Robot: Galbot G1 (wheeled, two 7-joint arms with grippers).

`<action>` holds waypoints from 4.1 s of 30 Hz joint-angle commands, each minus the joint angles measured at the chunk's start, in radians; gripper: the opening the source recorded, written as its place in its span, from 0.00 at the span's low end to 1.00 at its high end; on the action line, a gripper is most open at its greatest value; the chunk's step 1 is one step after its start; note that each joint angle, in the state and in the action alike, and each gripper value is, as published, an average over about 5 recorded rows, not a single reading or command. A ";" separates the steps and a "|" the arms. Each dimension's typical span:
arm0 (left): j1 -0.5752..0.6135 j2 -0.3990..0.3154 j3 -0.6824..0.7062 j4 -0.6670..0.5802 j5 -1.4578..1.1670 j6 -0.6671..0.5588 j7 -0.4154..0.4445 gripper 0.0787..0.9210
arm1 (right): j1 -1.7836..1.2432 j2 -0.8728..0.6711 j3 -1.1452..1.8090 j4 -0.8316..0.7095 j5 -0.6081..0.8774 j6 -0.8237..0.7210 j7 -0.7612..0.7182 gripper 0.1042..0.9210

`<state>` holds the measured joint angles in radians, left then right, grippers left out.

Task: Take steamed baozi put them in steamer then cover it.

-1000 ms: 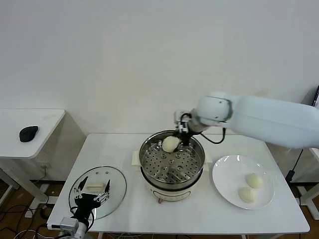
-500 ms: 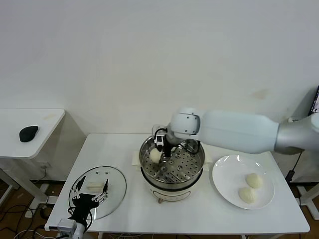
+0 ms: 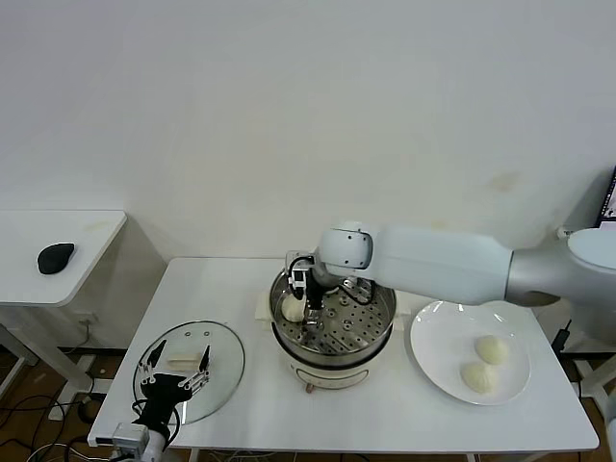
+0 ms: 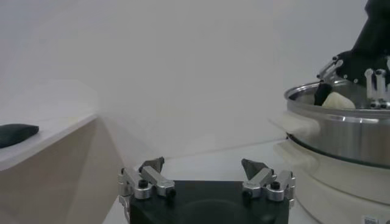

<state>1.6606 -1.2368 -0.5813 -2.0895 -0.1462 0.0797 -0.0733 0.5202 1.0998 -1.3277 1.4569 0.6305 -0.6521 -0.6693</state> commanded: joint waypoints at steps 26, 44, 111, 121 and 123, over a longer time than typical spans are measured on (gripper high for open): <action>0.029 0.018 0.003 -0.020 0.024 -0.002 0.005 0.88 | 0.009 -0.962 -0.019 0.325 -0.662 0.473 -0.400 0.88; 0.037 0.004 0.007 -0.013 0.065 -0.007 0.014 0.88 | -0.835 -0.890 0.678 0.203 -0.756 0.454 -0.270 0.88; 0.014 0.016 -0.023 0.001 0.040 -0.009 0.014 0.88 | 0.239 -0.475 0.048 0.199 -0.337 0.394 -0.256 0.58; 0.021 -0.002 -0.039 -0.006 0.041 -0.013 0.014 0.88 | 0.186 -0.273 -0.024 0.224 -0.262 0.514 -0.183 0.58; 0.023 -0.006 -0.043 -0.007 0.041 -0.016 0.014 0.88 | 0.165 -0.246 -0.039 0.212 -0.299 0.562 -0.177 0.58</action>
<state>1.6800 -1.2379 -0.6183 -2.0931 -0.1054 0.0668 -0.0594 0.6274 0.6835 -1.2503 1.6533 0.2986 -0.1988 -0.8910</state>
